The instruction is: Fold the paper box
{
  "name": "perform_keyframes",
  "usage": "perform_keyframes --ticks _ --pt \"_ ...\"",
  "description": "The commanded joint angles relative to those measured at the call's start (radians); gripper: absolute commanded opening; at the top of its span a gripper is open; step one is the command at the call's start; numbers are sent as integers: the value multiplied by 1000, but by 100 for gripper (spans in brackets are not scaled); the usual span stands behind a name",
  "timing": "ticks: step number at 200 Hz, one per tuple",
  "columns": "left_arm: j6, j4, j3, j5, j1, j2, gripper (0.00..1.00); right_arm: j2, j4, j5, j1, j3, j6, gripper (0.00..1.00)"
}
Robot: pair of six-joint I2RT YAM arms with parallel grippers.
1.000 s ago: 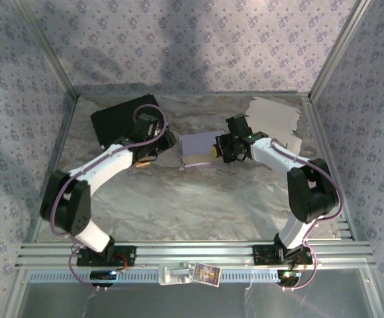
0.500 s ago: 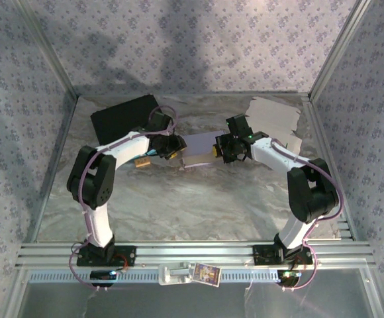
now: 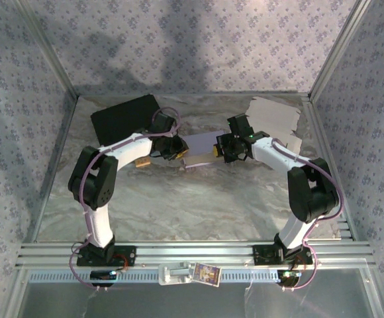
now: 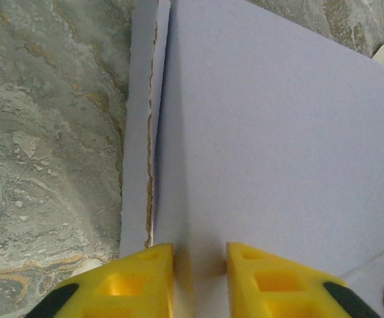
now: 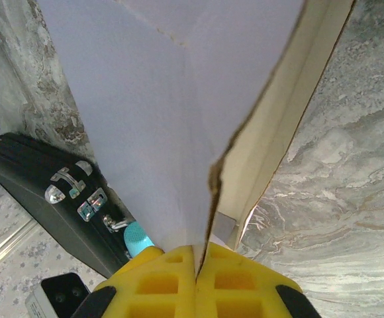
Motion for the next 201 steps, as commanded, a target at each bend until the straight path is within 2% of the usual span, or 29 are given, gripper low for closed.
perform_keyframes --ticks 1,77,83,95,113,148,185,201 --pt "-1 21 -20 14 -7 -5 21 13 -40 -19 3 8 -20 0" --pt "1 28 -109 -12 -7 -68 15 -42 -59 -41 28 -62 -29 0" --pt "9 12 -112 -19 -7 -75 17 -47 -60 -42 28 -70 -29 0" --pt "28 -39 -108 -41 -7 -92 27 -55 -63 -51 32 -85 -28 0" --pt "55 -106 -110 -79 -10 -132 31 -65 -93 -59 41 -92 -35 0" --pt "95 -159 -138 -98 -9 -191 45 -76 -162 -59 57 -101 -62 1" --pt "88 -98 -163 -11 -16 -163 48 -59 -156 -64 64 -113 -71 1" --pt "81 -102 -165 -12 -32 -137 47 -49 -163 -68 64 -113 -84 1"
